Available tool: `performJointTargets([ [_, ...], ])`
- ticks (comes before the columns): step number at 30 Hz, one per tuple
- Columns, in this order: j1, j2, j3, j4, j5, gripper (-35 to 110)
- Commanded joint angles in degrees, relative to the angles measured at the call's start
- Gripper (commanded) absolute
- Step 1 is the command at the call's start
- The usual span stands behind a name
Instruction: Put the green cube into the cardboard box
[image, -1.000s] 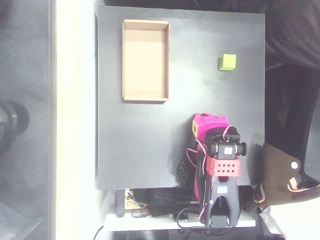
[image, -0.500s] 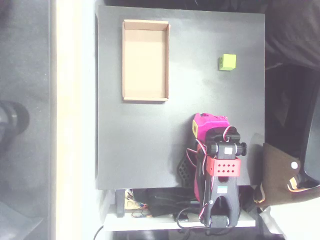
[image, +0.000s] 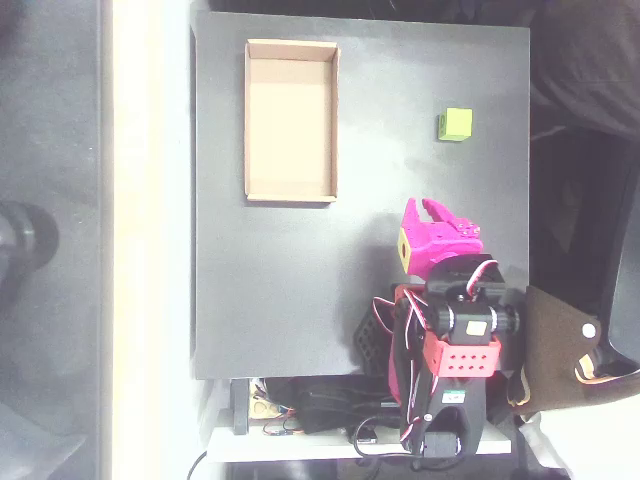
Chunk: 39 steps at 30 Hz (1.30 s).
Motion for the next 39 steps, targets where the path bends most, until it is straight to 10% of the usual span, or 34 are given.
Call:
performJointTargets([
  [1, 0.62, -4.57, -8.61, 0.97, 0.26, 5],
  [39, 10.63, -70.49, -69.87, 0.0, 0.26, 6],
])
